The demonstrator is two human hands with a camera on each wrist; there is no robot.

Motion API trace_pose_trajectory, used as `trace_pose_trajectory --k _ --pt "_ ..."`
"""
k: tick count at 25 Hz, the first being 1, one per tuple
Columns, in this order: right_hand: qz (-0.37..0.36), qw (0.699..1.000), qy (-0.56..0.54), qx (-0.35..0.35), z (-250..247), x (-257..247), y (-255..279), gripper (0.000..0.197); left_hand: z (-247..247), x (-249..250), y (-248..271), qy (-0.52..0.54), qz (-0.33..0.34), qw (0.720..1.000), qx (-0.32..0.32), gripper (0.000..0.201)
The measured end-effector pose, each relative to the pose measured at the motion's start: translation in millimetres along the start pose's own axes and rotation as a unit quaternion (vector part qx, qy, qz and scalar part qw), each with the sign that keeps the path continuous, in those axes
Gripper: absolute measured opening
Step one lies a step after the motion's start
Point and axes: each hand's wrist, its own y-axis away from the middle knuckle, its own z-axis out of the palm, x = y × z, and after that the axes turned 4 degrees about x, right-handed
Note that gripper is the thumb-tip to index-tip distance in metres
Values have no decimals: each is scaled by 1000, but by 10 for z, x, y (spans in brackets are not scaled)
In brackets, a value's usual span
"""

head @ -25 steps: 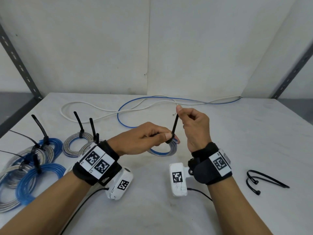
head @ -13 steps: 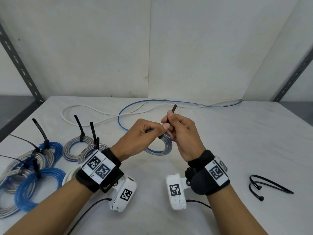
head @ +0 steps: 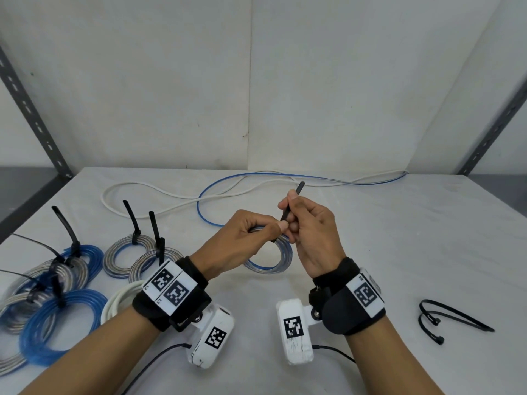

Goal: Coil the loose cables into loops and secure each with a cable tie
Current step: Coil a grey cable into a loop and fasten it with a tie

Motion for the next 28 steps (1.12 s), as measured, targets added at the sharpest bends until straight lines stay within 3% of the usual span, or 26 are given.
trace_pose_trajectory --k 6,9,14,19,21,24,28 --pt "1 1000 3 -2 -18 -10 2 34 -36 -11 -14 -23 26 999 -16 28" --pt "-36 998 49 -20 -44 -51 -7 34 -91 50 -14 -49 34 998 -19 28" --pt "-52 994 60 -78 -9 -298 -2 34 -284 229 54 5 -10 999 -50 25" --pt "-8 988 -33 -148 136 -588 134 31 -594 379 247 60 23 996 55 35" --pt "-34 984 6 -176 277 -639 205 29 -713 415 394 72 -20 994 85 44" --pt "-89 969 116 -198 592 -591 337 28 -874 383 720 44 -99 994 28 49" --pt "-122 940 220 -229 913 -459 478 32 -1026 317 1094 -6 -137 990 27 23"
